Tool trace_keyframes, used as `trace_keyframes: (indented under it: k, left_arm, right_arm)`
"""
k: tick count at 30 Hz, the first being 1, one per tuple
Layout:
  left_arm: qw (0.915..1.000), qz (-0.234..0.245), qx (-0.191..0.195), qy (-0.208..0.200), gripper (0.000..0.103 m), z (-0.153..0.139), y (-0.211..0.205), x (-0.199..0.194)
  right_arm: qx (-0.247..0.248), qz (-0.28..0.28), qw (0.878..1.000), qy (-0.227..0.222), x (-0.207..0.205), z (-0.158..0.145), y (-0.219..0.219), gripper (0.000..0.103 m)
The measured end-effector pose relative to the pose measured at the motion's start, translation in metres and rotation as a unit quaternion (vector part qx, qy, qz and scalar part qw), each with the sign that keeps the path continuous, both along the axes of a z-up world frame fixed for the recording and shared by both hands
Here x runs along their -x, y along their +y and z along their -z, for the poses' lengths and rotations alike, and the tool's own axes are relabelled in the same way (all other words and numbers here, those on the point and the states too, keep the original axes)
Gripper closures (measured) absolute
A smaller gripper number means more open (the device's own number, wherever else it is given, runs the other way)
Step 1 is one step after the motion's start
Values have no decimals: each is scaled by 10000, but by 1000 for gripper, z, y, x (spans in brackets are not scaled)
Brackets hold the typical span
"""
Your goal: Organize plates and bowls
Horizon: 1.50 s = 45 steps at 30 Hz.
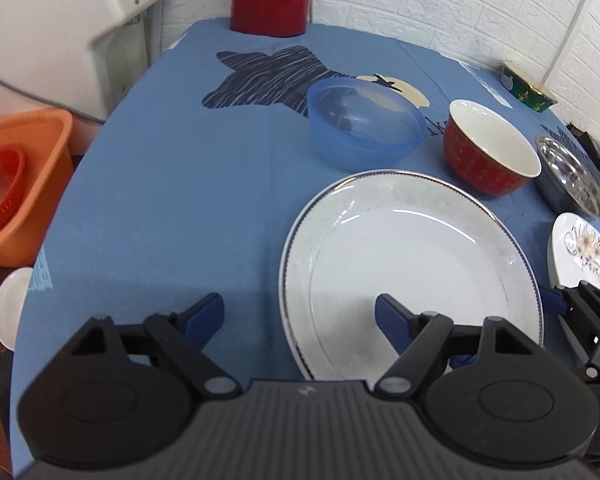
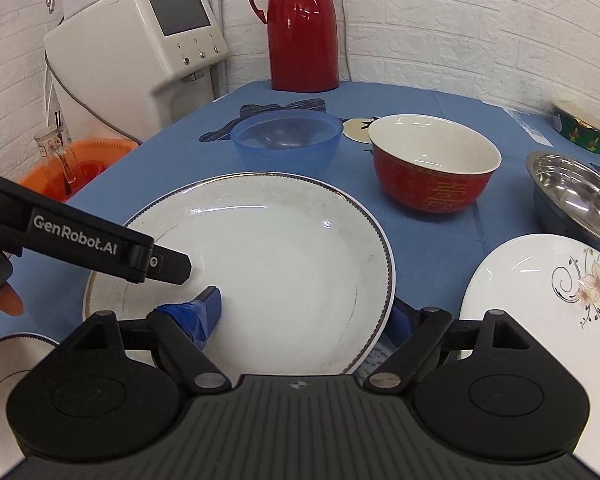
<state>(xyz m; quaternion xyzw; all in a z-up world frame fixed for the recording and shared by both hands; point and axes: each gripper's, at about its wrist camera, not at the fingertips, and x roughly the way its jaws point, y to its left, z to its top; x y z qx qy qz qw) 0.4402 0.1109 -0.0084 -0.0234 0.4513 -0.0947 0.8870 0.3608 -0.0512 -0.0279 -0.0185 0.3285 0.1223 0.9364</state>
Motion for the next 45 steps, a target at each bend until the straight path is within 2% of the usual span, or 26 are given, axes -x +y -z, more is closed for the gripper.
trace_keyframes:
  k: [1, 2, 3, 4, 9, 12, 16, 23, 31, 35, 40, 45]
  left_arm:
    - [10000, 30, -81, -47, 36, 0, -3, 1]
    - [9999, 84, -31, -53, 45, -1, -4, 3]
    - [9998, 171, 59, -44, 65, -2, -5, 4]
    - [9997, 230, 98, -22, 68, -4, -8, 4]
    - [9999, 74, 98, -6, 68, -5, -9, 1]
    - [9999, 65, -29, -123, 68, -9, -13, 2]
    - [9995, 13, -134, -274, 69, -16, -13, 2]
    - [9990, -17, -68, -443, 69, -31, -8, 15]
    - [9963, -127, -17, -854, 70, -61, 5, 61]
    - [9950, -169, -1, -982, 70, -71, 17, 90]
    - [9922, -285, -78, -1211, 69, -75, 29, 133]
    - [9913, -303, -218, -1261, 67, -64, 35, 171]
  right_arm:
    - [-3, -12, 10000, -31, 1, 1, 0, 32]
    - [-15, -34, 10000, -38, 1, 1, 0, 32]
    - [-36, -53, 10000, -14, 1, 0, 0, 32]
    - [-101, -89, 9999, 21, 1, -1, -1, 32]
    - [-468, 193, 9984, 245, 0, -7, 0, 32]
    - [-666, 308, 9968, 309, -1, -11, -1, 32]
    - [-675, 265, 9972, 200, 2, -17, 2, 31]
    - [-789, 250, 9966, 13, 11, -29, 1, 31]
    - [-822, 87, 9960, -334, 49, -53, 8, 30]
    - [-943, 0, 9949, -357, 72, -60, 13, 29]
    - [-1106, -94, 9937, -133, 99, -56, 24, 28]
    - [-1330, -125, 9910, 132, 125, -42, 33, 28]
